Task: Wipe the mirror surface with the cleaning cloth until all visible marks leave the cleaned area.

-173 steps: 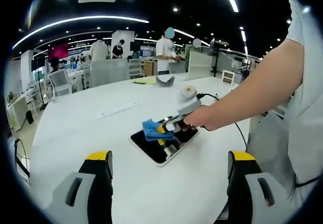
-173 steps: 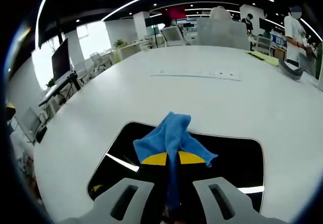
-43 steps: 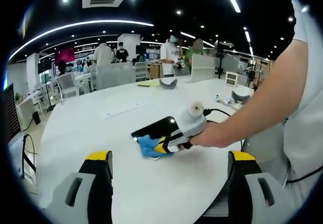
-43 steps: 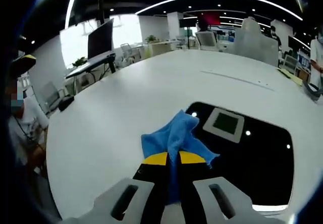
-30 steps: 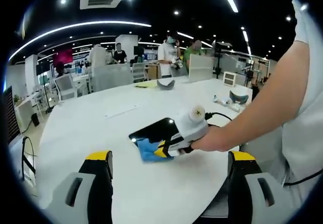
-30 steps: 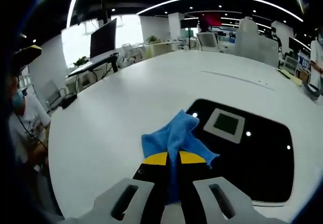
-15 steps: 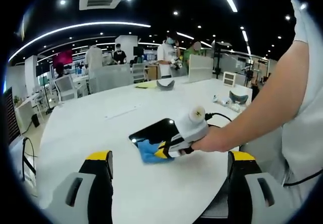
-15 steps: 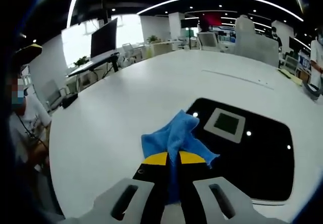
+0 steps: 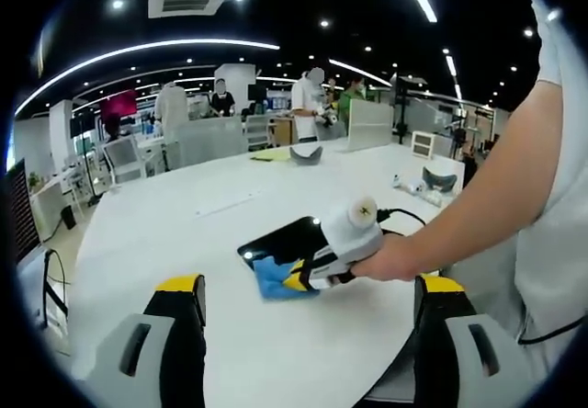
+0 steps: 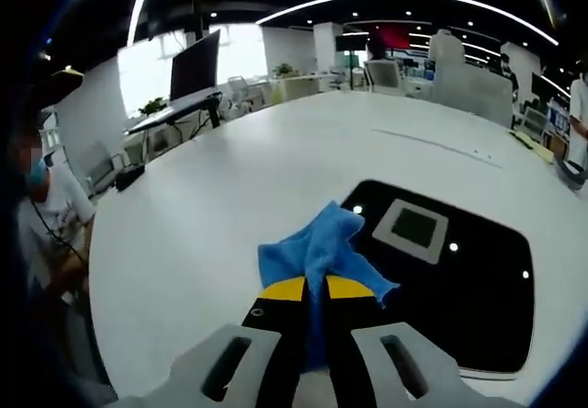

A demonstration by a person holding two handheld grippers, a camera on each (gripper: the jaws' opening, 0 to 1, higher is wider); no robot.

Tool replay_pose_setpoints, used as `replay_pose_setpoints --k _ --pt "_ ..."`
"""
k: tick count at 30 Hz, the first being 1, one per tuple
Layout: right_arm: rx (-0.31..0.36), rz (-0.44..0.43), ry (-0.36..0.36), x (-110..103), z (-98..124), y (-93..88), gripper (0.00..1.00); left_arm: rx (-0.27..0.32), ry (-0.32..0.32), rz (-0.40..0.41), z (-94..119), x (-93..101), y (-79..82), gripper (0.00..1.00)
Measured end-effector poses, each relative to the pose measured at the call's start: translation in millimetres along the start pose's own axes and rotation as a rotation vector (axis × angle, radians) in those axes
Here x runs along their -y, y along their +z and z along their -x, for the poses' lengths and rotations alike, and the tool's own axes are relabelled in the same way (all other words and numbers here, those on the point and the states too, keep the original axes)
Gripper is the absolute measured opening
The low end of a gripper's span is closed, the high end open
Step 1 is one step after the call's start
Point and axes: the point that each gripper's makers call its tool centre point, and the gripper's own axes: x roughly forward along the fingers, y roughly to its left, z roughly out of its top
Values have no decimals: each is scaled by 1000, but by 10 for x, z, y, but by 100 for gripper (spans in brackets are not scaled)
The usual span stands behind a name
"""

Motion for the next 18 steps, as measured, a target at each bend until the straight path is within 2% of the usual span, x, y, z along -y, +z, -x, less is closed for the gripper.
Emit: replay_pose_setpoints --k 4,6,7,9,12,14,16,18 --pt "18 -33 37 9 18 8 1 0 56 23 25 -26 20 95" --pt "15 -8 52 -2 12 11 1 26 71 55 53 22 80 95" --pt "13 23 67 -8 10 14 1 12 72 56 54 50 51 95" --pt "10 20 76 -4 11 15 1 -8 97 45 73 39 5 95" --pt "-13 72 93 -4 17 27 1 -4 119 62 92 3 15 95" --pt "42 71 107 -4 45 181 1 2 134 75 93 -5 25 95" --pt "81 26 110 -9 77 313 1 6 137 82 73 39 28 95" --pt "76 49 129 -56 86 338 1 1 141 87 56 105 10 95"
